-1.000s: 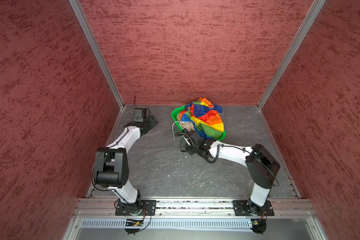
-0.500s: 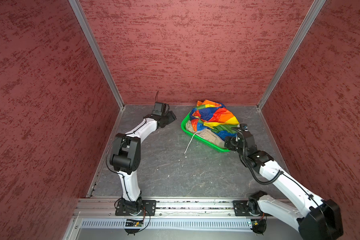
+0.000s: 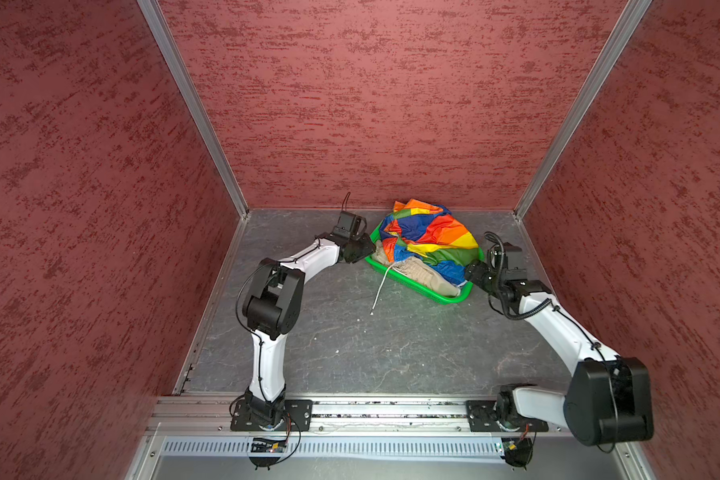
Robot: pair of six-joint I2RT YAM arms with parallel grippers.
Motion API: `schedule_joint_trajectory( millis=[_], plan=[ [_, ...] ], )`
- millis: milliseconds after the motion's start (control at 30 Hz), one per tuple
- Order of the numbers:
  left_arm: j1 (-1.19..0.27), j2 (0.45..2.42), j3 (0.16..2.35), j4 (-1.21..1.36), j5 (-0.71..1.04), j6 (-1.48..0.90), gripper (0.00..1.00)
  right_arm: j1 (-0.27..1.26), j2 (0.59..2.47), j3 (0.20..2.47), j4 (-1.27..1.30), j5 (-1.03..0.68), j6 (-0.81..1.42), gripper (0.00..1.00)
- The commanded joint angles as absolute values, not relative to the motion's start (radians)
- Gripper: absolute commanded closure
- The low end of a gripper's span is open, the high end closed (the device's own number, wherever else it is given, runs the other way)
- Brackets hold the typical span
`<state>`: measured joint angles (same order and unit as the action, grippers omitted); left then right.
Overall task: Fold and stack the shorts
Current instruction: 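Lower both grippers into the basket onto the rainbow shorts, then grasp the rainbow shorts with the right gripper and lift them high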
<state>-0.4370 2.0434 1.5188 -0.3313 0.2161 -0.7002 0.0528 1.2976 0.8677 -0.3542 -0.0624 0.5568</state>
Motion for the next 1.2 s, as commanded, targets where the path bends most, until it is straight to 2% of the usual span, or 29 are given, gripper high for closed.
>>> schedule_joint_trajectory(
  millis=[0,133,333,400,567,767,833,933,967,1067,1167],
  plan=[
    [-0.491,2.048,1.536,-0.312,0.251,-0.718,0.52,0.045,1.333,0.969,-0.338,-0.073,0.536,0.19],
    [-0.561,2.053,1.551,-0.308,0.255,-0.731,0.53,0.047,1.377,1.061,-0.376,-0.01,0.485,0.16],
    [-0.676,2.094,1.623,-0.324,0.268,-0.773,0.52,0.046,1.48,1.134,-0.403,-0.048,0.463,0.13],
    [-0.703,2.097,1.642,-0.328,0.273,-0.777,0.48,0.045,1.516,1.14,-0.405,-0.039,0.457,0.12],
    [-0.741,2.088,1.658,-0.332,0.286,-0.777,0.44,0.031,1.595,1.168,-0.381,-0.027,0.444,0.1],
    [-0.744,2.071,1.652,-0.361,0.257,-0.757,0.42,-0.003,1.687,1.229,-0.33,-0.046,0.457,0.12],
    [-0.733,2.06,1.652,-0.373,0.234,-0.735,0.41,-0.017,1.715,1.252,-0.308,-0.07,0.457,0.21],
    [-0.711,2.067,1.66,-0.392,0.198,-0.71,0.41,-0.028,1.736,1.286,-0.288,-0.098,0.462,0.62],
    [-0.703,2.079,1.669,-0.398,0.193,-0.707,0.41,-0.028,1.731,1.299,-0.287,-0.101,0.462,0.71],
    [-0.69,2.125,1.708,-0.406,0.193,-0.709,0.45,-0.028,1.702,1.341,-0.308,-0.1,0.452,0.9],
    [-0.694,2.176,1.762,-0.407,0.222,-0.72,0.49,-0.027,1.656,1.39,-0.344,-0.098,0.439,1.0]
  ],
)
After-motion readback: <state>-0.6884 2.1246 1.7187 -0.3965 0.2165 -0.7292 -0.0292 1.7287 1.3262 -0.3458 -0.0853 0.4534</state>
